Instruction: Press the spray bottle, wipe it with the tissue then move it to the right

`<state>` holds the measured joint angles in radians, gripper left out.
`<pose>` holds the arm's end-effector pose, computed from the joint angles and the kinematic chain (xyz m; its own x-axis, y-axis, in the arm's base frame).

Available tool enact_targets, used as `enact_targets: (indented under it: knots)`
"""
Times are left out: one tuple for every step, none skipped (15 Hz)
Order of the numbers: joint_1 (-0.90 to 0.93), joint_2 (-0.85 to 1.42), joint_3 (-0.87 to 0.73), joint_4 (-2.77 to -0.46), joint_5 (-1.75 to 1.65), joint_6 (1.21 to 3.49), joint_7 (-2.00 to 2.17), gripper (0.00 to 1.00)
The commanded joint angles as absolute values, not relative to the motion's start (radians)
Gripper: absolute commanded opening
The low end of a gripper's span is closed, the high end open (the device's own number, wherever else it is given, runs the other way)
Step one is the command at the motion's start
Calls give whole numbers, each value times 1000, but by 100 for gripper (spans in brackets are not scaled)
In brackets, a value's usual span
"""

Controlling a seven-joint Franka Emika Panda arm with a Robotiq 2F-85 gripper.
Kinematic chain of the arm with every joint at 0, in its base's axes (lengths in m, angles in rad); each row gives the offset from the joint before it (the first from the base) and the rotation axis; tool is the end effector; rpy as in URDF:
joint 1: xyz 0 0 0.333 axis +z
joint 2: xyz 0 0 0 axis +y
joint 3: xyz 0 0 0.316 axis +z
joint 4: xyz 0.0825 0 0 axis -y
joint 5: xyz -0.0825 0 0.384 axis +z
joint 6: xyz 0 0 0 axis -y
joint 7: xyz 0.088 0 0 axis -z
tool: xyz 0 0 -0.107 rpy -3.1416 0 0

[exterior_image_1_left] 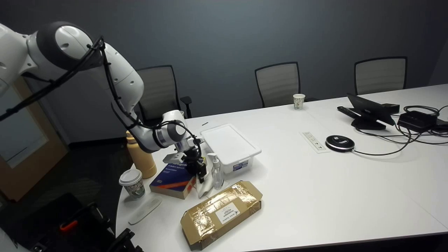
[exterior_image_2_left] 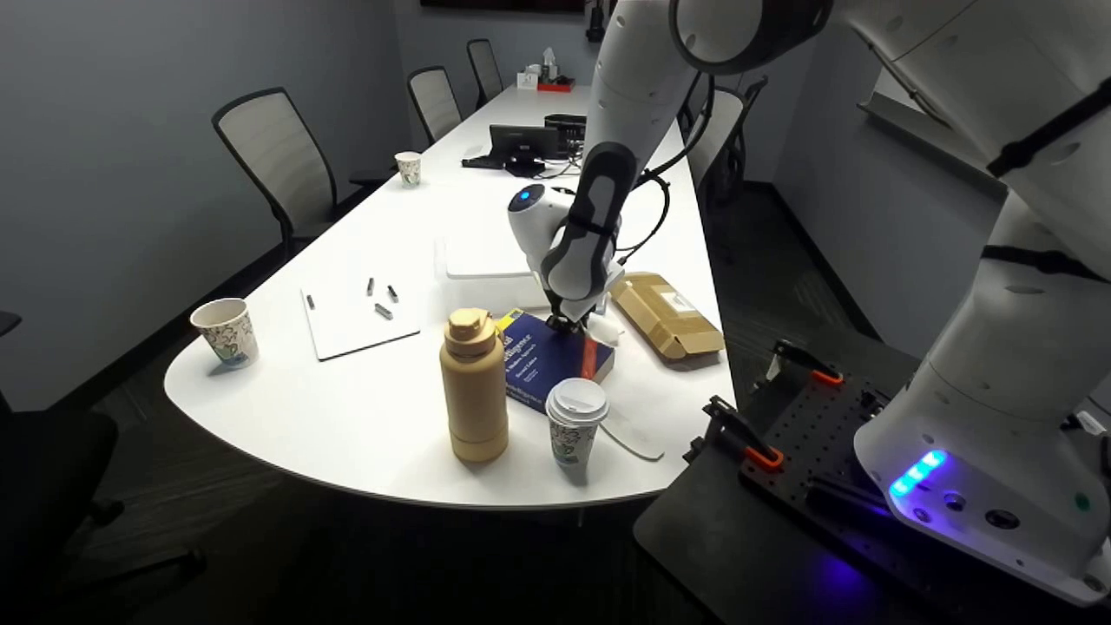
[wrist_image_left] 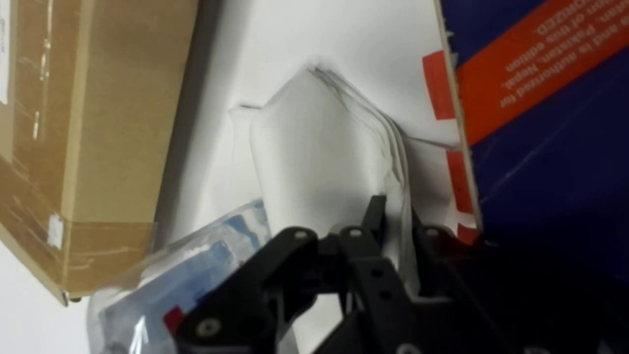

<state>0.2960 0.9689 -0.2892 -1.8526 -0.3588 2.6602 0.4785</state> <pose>0.5852 0.0060 0.0037 0.9979 -0.0430 -0.0490 -0.0198 -0.9156 0.4016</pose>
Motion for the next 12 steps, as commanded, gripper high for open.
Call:
enact_targets:
  knots:
    - [278, 973, -268, -1832, -322, 2676, 409, 2]
    - [277, 975, -267, -1828, -318, 2678, 401, 2]
    - [278, 975, -268, -1827, -316, 2679, 395, 2]
    - [278, 972, -269, -1827, -313, 2680, 390, 2]
    - [280, 972, -272, -1825, -313, 2680, 388, 2]
    - [288, 975, -282, -1824, -317, 2684, 392, 2]
    - [296, 971, -291, -1825, -321, 2685, 400, 2]
    - [302, 965, -297, -1828, -323, 2685, 405, 2]
    - [308, 960, -304, -1831, -326, 2690, 409, 2]
    - [314, 956, -313, -1833, -330, 2699, 413, 2]
    - [319, 949, -318, -1838, -332, 2708, 414, 2]
    - [324, 938, -323, -1845, -331, 2719, 412, 2]
